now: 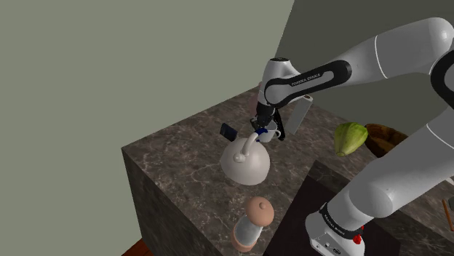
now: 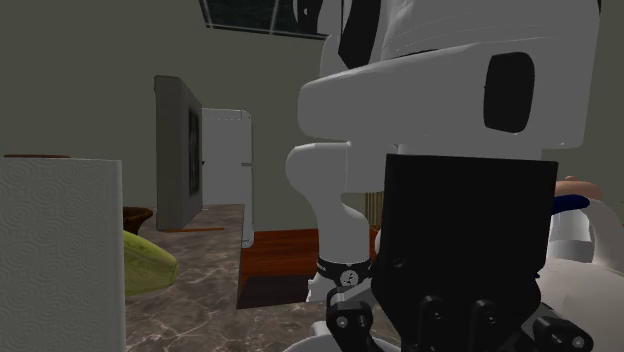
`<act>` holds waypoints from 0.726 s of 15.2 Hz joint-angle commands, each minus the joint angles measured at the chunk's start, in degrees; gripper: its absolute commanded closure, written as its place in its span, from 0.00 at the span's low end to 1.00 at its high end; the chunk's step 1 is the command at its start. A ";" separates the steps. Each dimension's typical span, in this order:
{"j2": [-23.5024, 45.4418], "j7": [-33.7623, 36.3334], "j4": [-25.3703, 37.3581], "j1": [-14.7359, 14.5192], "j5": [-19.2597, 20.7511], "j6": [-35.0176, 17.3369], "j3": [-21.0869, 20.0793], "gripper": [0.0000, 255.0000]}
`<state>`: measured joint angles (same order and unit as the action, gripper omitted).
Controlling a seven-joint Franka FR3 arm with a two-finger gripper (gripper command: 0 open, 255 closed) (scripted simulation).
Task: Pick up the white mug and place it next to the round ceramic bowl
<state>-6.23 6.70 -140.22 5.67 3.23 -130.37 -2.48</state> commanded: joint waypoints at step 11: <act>-3.82 -0.53 2.77 -0.09 -0.46 6.58 0.03 1.00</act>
<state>-9.65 6.21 -137.79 5.60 2.81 -124.56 -2.45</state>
